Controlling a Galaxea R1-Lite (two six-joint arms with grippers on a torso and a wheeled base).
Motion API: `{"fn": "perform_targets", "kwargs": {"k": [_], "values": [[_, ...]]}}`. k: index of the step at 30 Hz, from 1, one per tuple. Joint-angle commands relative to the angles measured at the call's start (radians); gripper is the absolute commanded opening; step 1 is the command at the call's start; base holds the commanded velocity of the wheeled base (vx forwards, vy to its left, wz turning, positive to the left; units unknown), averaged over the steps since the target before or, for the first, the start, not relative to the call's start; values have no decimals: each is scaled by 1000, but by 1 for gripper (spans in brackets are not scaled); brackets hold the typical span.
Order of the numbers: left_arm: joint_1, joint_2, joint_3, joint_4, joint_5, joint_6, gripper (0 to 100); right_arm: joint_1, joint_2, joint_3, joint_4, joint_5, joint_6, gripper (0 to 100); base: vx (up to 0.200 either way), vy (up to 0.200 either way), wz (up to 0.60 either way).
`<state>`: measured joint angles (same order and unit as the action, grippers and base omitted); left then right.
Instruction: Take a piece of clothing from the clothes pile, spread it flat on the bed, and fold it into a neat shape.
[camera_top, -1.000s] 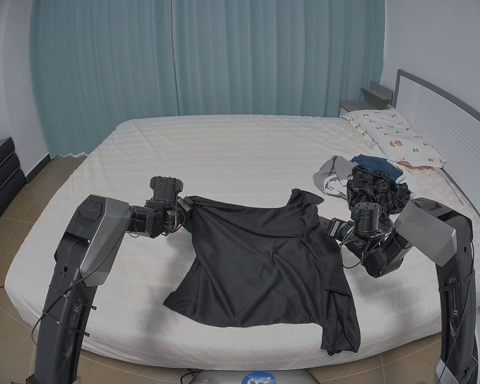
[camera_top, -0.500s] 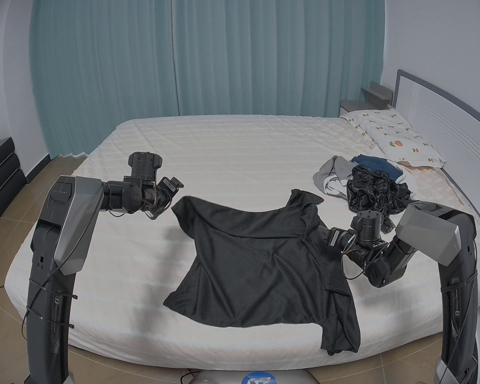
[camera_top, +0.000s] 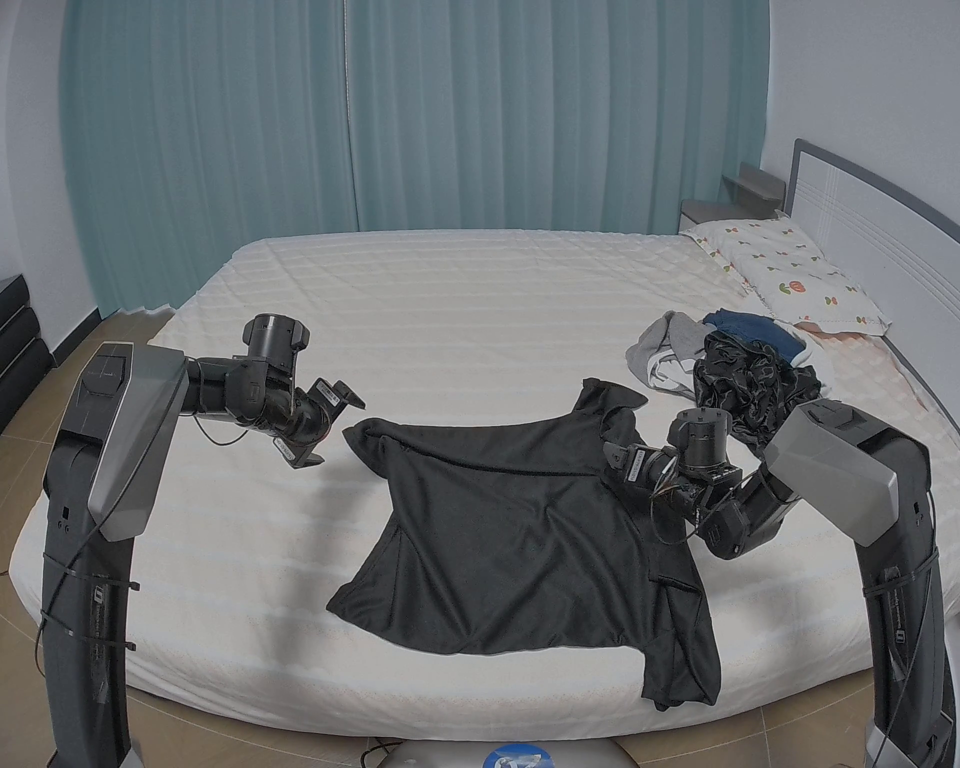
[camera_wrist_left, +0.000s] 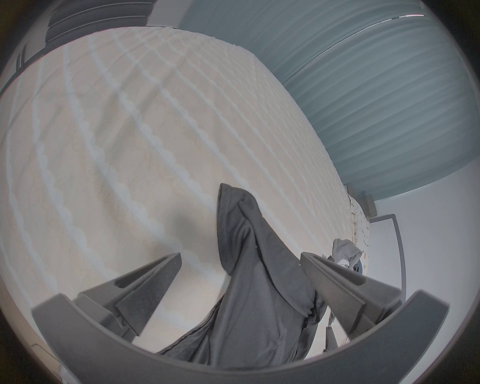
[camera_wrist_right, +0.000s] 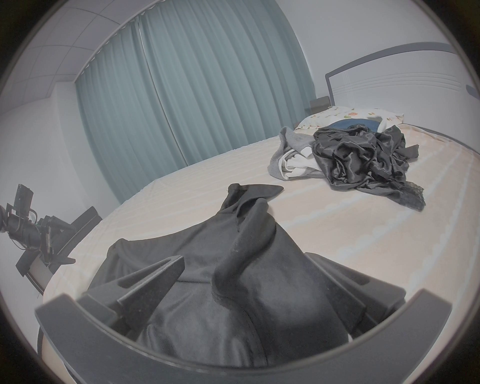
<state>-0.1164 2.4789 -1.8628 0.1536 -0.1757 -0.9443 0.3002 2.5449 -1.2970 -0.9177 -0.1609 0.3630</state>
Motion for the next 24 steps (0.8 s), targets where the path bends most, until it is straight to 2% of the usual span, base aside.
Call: {"fn": "perform_targets", "kwargs": {"k": [1,5,7,10,11,13,16,24], "values": [[4,-147,338,-249,-10,-18,100,23,71,-157,115,-22,-16,100,0,0,0],[-23,-201,540,-428,-7,-70,100,23,120,-249,174,-72,-45,100,0,0,0],[-28,-209,565,-448,-5,-82,100,23,124,-263,181,-74,-49,100,0,0,0],[-39,-255,674,-516,-2,-100,100,25,143,-306,230,-75,-61,100,0,0,0],[-39,-255,674,-516,-2,-100,100,25,143,-306,230,-75,-61,0,0,0,0],[-57,-296,774,-571,5,-105,100,25,160,-334,260,-75,-72,0,0,0,0],[-63,-319,849,-628,7,-122,100,25,167,-332,272,-75,-91,0,0,0,0],[-83,-311,976,-772,59,-119,100,-29,97,-306,241,-77,-107,0,0,0,0]]}}
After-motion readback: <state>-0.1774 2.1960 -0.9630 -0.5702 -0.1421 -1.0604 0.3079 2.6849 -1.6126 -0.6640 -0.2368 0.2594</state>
